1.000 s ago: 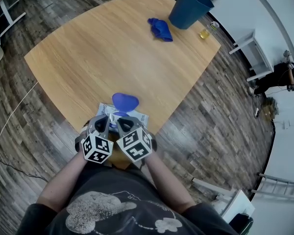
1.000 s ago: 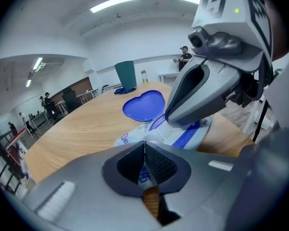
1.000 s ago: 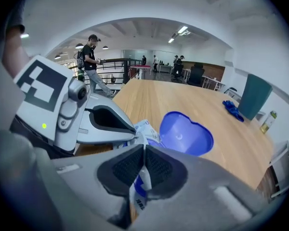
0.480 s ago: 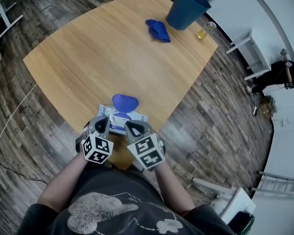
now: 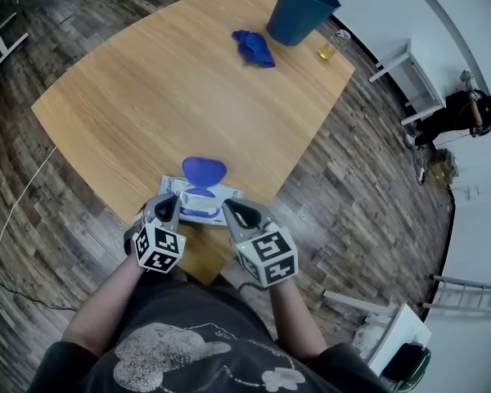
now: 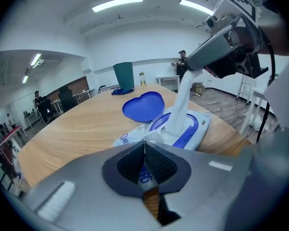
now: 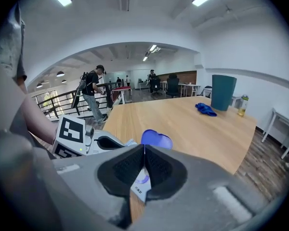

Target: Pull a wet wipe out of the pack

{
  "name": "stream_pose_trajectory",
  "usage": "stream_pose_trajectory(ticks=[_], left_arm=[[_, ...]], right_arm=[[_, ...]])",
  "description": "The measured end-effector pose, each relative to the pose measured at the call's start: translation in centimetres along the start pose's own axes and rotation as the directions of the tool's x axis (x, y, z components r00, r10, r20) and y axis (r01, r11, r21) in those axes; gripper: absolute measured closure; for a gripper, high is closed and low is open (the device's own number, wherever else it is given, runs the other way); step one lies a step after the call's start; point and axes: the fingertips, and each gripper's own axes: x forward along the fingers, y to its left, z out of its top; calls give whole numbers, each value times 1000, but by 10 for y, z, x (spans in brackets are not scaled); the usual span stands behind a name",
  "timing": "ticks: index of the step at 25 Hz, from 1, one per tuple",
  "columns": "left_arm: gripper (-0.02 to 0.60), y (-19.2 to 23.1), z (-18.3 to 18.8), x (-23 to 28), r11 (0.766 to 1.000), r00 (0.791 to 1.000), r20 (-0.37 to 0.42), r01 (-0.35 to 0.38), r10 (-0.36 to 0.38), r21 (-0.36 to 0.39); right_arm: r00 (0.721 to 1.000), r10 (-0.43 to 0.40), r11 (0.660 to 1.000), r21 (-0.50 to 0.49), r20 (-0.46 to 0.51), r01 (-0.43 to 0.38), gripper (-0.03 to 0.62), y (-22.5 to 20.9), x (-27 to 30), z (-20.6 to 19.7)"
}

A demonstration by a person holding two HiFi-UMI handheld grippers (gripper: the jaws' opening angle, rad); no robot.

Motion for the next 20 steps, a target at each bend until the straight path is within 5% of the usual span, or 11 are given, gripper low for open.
stream_pose_trajectory(ticks=[11,14,20], left_arm=[[508,11,16,-16,998,994,110,33,-27,-51],[434,19,33,-39,994,979,202,47,-26,-98],[494,45,62,-85,977,936,349,38,38,-208]], right_arm=[[990,-73,997,47,121,68,595,0,-29,33],[985,-96,994,64,142,87,595,3,-34,36],[969,-166,986,48,181,160,595,13,-38,41]])
